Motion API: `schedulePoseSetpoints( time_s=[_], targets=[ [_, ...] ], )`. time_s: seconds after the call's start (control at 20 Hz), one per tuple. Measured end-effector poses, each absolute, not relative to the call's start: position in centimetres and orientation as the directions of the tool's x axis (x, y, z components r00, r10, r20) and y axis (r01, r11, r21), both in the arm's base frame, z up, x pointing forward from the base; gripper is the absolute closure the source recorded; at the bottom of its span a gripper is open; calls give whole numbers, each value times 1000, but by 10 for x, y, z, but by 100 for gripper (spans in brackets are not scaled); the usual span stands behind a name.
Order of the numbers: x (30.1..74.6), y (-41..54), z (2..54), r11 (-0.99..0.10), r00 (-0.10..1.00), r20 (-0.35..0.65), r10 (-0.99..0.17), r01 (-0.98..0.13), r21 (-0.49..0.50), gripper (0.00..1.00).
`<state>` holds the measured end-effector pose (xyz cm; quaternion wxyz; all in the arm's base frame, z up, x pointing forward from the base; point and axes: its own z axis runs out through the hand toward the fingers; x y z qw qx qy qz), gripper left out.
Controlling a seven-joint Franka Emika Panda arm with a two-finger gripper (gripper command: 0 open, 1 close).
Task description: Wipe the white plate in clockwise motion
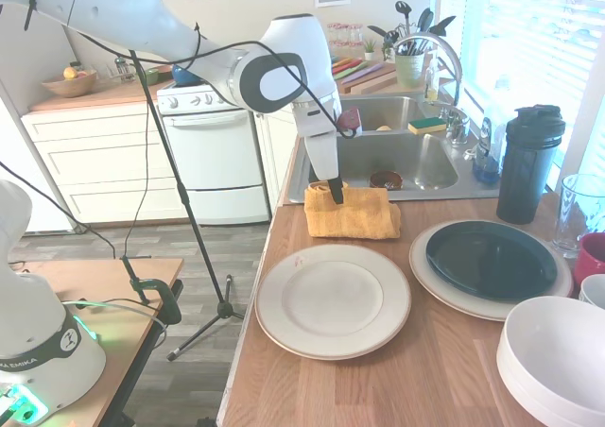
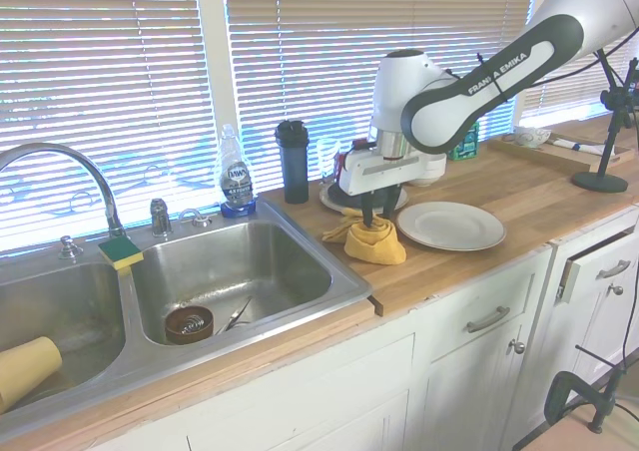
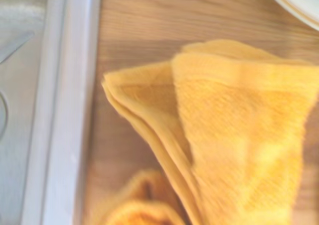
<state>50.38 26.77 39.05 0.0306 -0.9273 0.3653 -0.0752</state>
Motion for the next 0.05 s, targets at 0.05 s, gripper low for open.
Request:
schedulePoseSetpoints(
  time_s=[0.05],
  targets=[
    [504, 265, 394, -742, 733, 116, -670, -661, -108, 0]
  ],
)
